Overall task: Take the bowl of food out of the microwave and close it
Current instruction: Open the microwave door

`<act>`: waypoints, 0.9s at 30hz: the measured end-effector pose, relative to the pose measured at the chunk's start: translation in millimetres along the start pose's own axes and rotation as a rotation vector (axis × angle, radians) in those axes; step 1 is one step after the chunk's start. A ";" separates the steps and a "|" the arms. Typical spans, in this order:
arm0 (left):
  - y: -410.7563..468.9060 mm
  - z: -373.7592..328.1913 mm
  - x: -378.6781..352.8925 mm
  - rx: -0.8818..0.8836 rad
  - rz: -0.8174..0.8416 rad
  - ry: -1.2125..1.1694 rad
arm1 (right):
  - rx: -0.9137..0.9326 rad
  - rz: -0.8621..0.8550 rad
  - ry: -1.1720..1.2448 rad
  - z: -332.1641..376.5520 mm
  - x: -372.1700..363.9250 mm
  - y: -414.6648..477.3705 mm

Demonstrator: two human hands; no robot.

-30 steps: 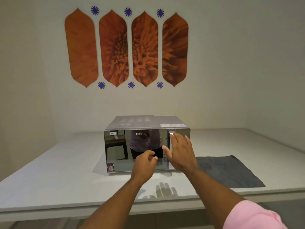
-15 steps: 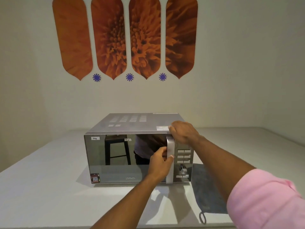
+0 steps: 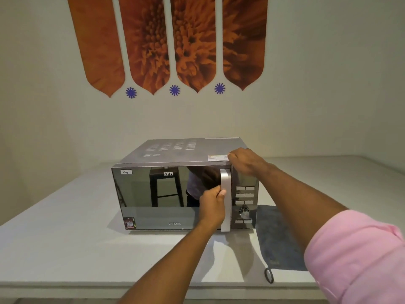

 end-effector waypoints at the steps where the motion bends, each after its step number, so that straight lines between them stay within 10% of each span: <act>1: -4.0 0.1 2.9 -0.016 0.018 0.014 | -0.011 0.004 0.022 -1.2 0.2 -0.3; 10: -87.1 -7.1 69.0 -0.113 0.183 -0.010 | -0.031 0.008 0.008 5.5 4.5 -5.3; 18: -104.2 -61.6 193.5 -0.393 -0.367 0.227 | -0.020 -0.125 -0.222 34.8 -18.9 -22.9; 27: -43.1 -118.2 250.0 0.055 0.021 0.944 | -0.031 -0.116 -0.272 47.7 -20.2 -39.8</act>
Point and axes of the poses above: each hand's wrist, its own y-axis towards the middle knuckle, its own x-axis out of the back of the hand, z = x × y, the point moved 4 cm from there along y, towards the middle knuckle, and after that the axes turned 5 degrees about -y, right-handed, at the moved point
